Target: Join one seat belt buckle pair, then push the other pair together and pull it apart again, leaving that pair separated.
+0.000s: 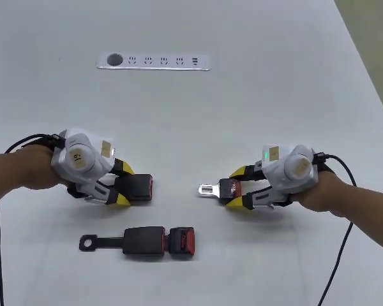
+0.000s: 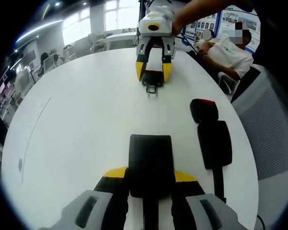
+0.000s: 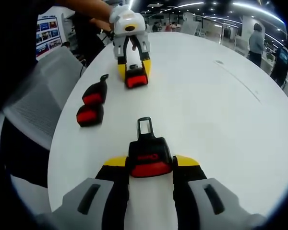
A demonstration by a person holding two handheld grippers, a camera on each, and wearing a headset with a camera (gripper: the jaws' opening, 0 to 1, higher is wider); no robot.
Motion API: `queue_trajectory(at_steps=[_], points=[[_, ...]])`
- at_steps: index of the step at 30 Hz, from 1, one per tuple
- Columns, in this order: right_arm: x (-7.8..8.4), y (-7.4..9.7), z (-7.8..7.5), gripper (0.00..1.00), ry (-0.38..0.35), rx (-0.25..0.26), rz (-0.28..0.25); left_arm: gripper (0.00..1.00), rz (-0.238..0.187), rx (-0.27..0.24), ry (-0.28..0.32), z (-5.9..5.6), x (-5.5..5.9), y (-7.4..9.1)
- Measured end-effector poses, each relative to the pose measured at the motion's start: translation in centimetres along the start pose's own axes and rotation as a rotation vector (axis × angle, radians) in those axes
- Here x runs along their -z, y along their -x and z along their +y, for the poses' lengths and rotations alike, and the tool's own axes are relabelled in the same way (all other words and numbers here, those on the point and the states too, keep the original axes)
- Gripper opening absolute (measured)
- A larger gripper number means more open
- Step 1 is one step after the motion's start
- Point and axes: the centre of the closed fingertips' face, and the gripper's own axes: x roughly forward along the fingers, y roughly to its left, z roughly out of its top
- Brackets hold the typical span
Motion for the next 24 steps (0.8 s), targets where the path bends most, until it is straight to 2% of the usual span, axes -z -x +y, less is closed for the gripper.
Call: queue_trajectory(at_steps=[13,14,16,17,18,20,21,23,24], points=[[0.4,0.2,-0.1,0.34,0.007,0.017,0.015,0.35,0.011,-0.023,0.016,0.0,-0.1,-0.1],[0.4,0.2,-0.1,0.34,0.009,0.022,0.018,0.37,0.016,-0.020,0.025,-0.1,-0.2,-0.1],[0.4,0.2,0.0,0.34,-0.033,0.044,0.018,0.42,0.010,-0.018,0.076,-0.3,-0.7,-0.1],[0.4,0.2,-0.2,0.36,-0.045,0.059,0.015,0.46,-0.005,-0.038,0.095,-0.2,-1.1,0.0],[0.5,0.4,-0.6,0.39,-0.070,0.089,0.003,0.50,-0.014,-0.039,0.089,-0.2,-1.4,0.2],[0.3,0.7,-0.8,0.46,-0.119,0.109,-0.027,0.56,-0.063,-0.054,0.119,0.0,-2.3,0.8],[0.1,1.0,-0.9,0.49,-0.134,0.126,-0.041,0.60,-0.069,-0.066,0.121,0.3,-2.5,1.1],[0.2,1.3,-1.5,0.59,-0.169,0.172,-0.056,0.67,-0.072,-0.136,0.074,1.4,-2.7,1.8],[-0.3,1.6,-1.8,0.63,-0.177,0.198,-0.089,0.69,-0.081,-0.151,0.123,1.4,-2.8,2.0]])
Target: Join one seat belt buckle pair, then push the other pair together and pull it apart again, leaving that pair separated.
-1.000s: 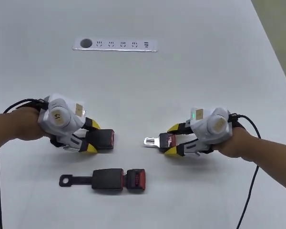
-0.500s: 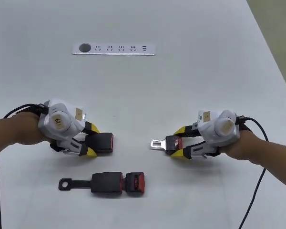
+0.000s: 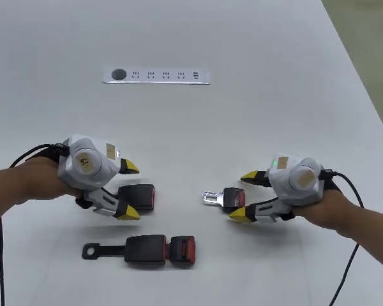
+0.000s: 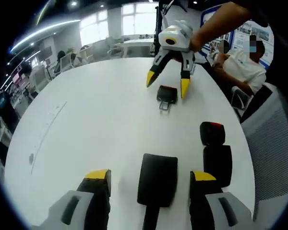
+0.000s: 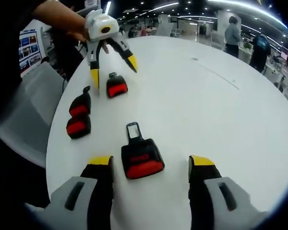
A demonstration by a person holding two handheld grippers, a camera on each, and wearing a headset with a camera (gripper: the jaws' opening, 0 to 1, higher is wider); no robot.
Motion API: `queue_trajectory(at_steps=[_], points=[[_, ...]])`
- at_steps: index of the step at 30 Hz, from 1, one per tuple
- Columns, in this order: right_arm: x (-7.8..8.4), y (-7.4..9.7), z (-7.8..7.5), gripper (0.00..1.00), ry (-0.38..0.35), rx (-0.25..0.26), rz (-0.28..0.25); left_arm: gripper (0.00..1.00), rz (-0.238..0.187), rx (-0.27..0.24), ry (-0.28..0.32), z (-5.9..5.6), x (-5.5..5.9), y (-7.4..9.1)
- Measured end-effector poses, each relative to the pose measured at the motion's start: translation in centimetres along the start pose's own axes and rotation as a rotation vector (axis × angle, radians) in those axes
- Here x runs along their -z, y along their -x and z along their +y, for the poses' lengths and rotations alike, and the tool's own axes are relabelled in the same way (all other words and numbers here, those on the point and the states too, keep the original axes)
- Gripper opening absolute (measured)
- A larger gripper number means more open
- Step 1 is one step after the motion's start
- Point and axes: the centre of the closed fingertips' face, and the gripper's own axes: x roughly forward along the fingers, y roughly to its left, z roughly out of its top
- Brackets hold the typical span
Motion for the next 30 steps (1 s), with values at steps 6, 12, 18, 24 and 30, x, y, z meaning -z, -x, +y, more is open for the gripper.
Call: queue_trajectory(at_steps=[6,12,18,24,30], points=[[-1.8,1.0,-0.7,0.81,-0.097,0.120,-0.103,0.81,-0.056,-0.084,0.165,0.1,-0.3,1.2],[-3.0,1.8,-0.5,0.90,-0.142,0.205,-0.163,0.89,-0.147,-0.193,0.300,0.6,-0.8,2.5],[-4.0,2.7,0.7,0.93,-0.168,0.276,-0.207,0.97,-0.185,-0.280,0.389,0.5,0.3,3.7],[-4.4,3.3,1.6,0.95,-0.205,0.312,-0.229,1.00,-0.242,-0.351,0.482,0.2,1.5,5.6],[-4.9,4.1,3.1,0.96,-0.229,0.353,-0.267,1.00,-0.277,-0.400,0.557,-0.9,2.4,7.3]])
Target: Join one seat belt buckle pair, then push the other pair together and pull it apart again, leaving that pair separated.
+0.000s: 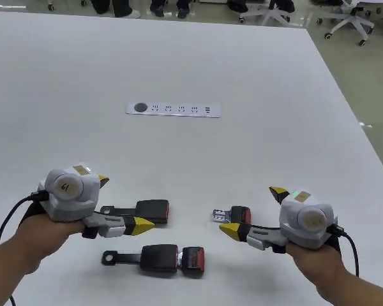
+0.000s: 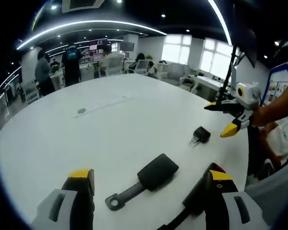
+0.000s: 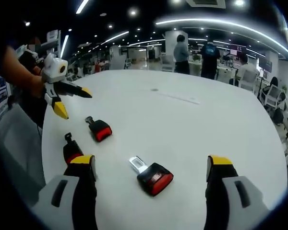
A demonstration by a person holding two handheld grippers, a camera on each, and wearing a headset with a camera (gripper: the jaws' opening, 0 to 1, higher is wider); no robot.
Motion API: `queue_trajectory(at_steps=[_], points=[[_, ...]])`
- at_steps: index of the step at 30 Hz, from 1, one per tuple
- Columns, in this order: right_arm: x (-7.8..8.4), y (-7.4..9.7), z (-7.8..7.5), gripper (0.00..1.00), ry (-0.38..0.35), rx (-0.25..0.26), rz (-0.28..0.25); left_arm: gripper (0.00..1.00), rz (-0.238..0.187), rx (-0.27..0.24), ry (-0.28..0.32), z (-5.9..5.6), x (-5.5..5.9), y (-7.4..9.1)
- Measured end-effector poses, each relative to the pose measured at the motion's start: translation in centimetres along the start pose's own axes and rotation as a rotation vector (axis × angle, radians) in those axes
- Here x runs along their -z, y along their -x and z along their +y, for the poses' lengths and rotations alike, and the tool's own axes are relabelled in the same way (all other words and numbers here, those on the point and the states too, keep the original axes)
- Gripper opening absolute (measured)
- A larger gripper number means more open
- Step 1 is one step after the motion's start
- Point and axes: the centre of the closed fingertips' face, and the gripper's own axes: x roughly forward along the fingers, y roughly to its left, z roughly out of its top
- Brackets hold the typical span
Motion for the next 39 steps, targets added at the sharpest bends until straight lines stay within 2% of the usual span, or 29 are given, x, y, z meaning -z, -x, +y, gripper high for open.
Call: queue_trajectory(at_steps=[7,11,12,16,20,23,28,33,39], points=[[0.0,1.2,1.3,0.98,-0.014,0.031,-0.029,1.00,-0.055,-0.039,0.072,-0.4,0.8,2.7],[0.4,2.0,1.9,0.99,-0.021,0.042,-0.030,1.00,-0.059,-0.052,0.085,-0.8,1.6,3.9],[0.6,2.3,2.1,0.99,-0.024,0.044,-0.029,1.00,-0.064,-0.056,0.090,-1.2,1.7,4.3],[1.0,3.6,2.6,0.99,-0.033,0.063,-0.031,1.00,-0.084,-0.068,0.106,-0.6,2.5,5.9],[1.3,4.6,2.6,1.00,-0.041,0.078,-0.038,1.00,-0.114,-0.070,0.116,-1.2,2.4,7.3],[1.6,5.2,2.9,1.00,-0.042,0.083,-0.039,1.00,-0.119,-0.072,0.115,-1.2,2.8,8.2],[2.0,6.0,3.1,1.00,-0.031,0.093,-0.039,1.00,-0.149,-0.067,0.122,-1.6,3.1,9.2],[2.1,6.7,3.8,1.00,-0.021,0.094,-0.044,1.00,-0.157,-0.067,0.114,-1.5,3.8,9.9],[2.4,7.4,3.3,1.00,-0.032,0.110,-0.053,1.00,-0.154,-0.062,0.110,-2.0,4.0,10.5]])
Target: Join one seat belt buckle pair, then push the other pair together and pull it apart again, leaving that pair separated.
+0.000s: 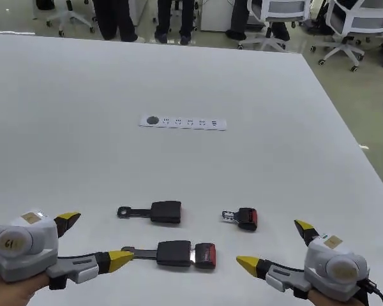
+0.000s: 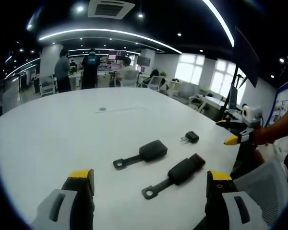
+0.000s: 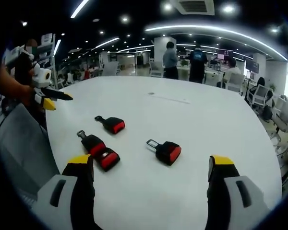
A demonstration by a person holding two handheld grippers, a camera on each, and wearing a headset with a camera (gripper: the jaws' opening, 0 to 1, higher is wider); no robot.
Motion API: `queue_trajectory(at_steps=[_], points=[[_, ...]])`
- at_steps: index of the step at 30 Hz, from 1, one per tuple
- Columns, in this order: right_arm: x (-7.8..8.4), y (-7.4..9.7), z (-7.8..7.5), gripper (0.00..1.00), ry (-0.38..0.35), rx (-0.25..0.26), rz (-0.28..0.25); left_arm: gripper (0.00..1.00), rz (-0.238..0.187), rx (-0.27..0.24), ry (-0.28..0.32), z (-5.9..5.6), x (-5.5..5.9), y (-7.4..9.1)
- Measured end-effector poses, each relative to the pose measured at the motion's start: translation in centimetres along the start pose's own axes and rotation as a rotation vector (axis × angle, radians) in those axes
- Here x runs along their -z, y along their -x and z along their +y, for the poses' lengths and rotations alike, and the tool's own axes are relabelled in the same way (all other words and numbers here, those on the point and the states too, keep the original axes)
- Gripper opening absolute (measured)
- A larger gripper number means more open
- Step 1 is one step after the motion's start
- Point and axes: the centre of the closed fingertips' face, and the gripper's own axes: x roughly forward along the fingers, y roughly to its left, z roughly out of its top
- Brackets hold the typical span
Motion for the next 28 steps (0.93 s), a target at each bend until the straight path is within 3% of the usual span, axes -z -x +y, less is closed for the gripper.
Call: queue_trajectory(at_steps=[6,18,28], points=[[0.4,0.8,0.0,1.00,-0.014,0.014,-0.003,1.00,-0.015,-0.009,0.008,-0.1,0.0,0.8],[0.8,1.2,-0.4,1.00,-0.011,0.019,0.006,1.00,-0.004,-0.021,-0.008,0.1,0.5,2.2],[0.9,1.4,0.1,1.00,-0.005,0.022,0.018,1.00,-0.035,-0.027,0.016,0.3,-0.1,2.3]])
